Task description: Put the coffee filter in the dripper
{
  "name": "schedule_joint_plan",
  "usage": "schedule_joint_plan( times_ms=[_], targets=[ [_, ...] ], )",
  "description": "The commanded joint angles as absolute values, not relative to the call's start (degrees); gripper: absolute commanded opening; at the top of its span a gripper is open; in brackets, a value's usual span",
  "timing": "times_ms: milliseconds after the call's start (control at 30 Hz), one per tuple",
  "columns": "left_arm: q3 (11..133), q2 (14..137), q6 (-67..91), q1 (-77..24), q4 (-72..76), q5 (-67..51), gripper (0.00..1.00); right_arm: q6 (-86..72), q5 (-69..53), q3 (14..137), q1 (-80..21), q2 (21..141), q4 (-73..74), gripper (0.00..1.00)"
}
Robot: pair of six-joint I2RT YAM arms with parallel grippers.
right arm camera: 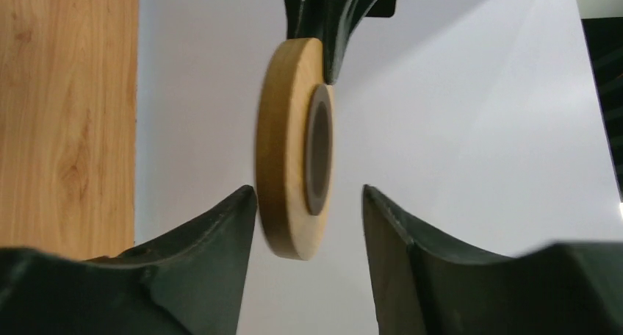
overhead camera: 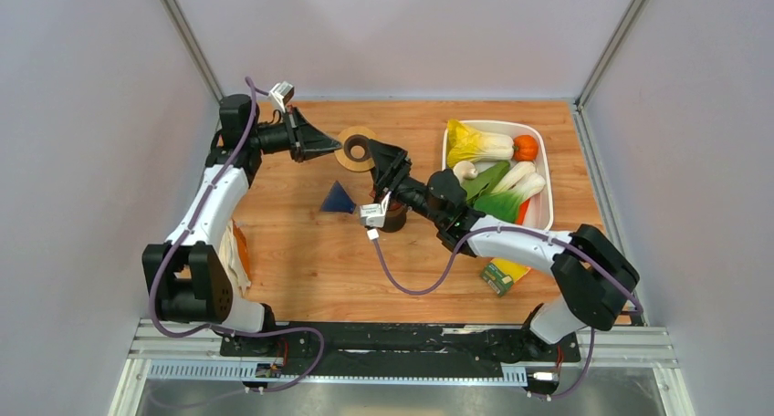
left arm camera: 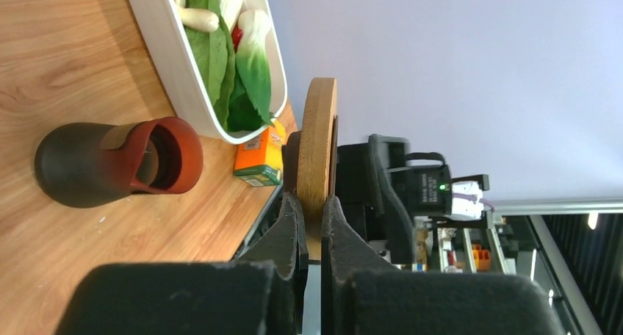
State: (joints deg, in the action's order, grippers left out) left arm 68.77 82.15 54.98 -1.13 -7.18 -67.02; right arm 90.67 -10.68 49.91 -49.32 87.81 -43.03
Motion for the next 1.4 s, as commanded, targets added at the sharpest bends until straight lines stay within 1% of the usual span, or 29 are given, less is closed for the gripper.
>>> schedule_joint_plan(
  times_ms=[0,33,67,100,233,267,300,367,433,567,700,867,1067,1367],
  targets=[
    [66.24,82.77,58.01,-2.11,4.35,-68.63,0.00,87.38,-6.72,49.76,-49.41,81.82,-43.20,0.75],
    [65.49,82.79,58.63,-2.11,5.52,-68.88,0.00,86.68,-5.05,49.67,-49.07,80.44,-40.28,0.86],
    [65.22,82.75,59.11,-2.11,7.11,-68.89,0.00,85.73,-3.79,49.54,-48.80,78.92,-37.36,0.93],
    [64.65,82.83,59.17,-2.07,7.64,-68.97,0.00,84.78,-2.84,49.19,-48.40,76.62,-34.17,0.99],
    [62.80,83.90,57.75,-2.40,9.75,-69.92,0.00,78.59,0.95,47.86,-46.52,68.60,-20.01,1.00],
    [62.29,84.48,57.57,-2.88,10.50,-70.56,0.00,75.52,2.48,48.24,-45.72,66.75,-15.59,1.00],
    [61.30,84.78,57.13,-3.47,11.30,-71.52,0.00,72.30,2.87,49.14,-44.45,65.24,-8.14,1.00],
    [60.00,85.71,55.55,-4.37,10.78,-72.11,0.00,66.11,-0.65,52.82,-40.58,62.95,6.06,1.00],
    [58.19,86.82,55.21,-5.14,11.88,-72.62,0.00,59.85,-4.61,56.72,-35.97,62.08,16.99,1.00],
    [54.61,89.46,59.80,-6.79,20.47,-73.07,0.00,48.25,-8.34,63.69,-28.15,64.17,28.88,1.00],
    [54.42,93.22,61.30,-8.28,23.97,-73.22,0.00,40.19,-9.12,67.37,-24.81,66.82,32.92,1.00],
    [57.37,98.32,59.61,-9.18,22.72,-73.09,0.00,37.39,-10.11,68.53,-24.43,67.20,34.37,1.00],
    [61.88,101.55,52.01,-10.22,11.53,-72.05,0.00,35.77,-10.59,69.58,-24.48,67.41,35.30,1.00],
    [65.65,104.07,44.56,-11.15,1.44,-70.78,0.00,34.85,-11.98,71.13,-24.48,68.28,37.26,1.00]
  ],
)
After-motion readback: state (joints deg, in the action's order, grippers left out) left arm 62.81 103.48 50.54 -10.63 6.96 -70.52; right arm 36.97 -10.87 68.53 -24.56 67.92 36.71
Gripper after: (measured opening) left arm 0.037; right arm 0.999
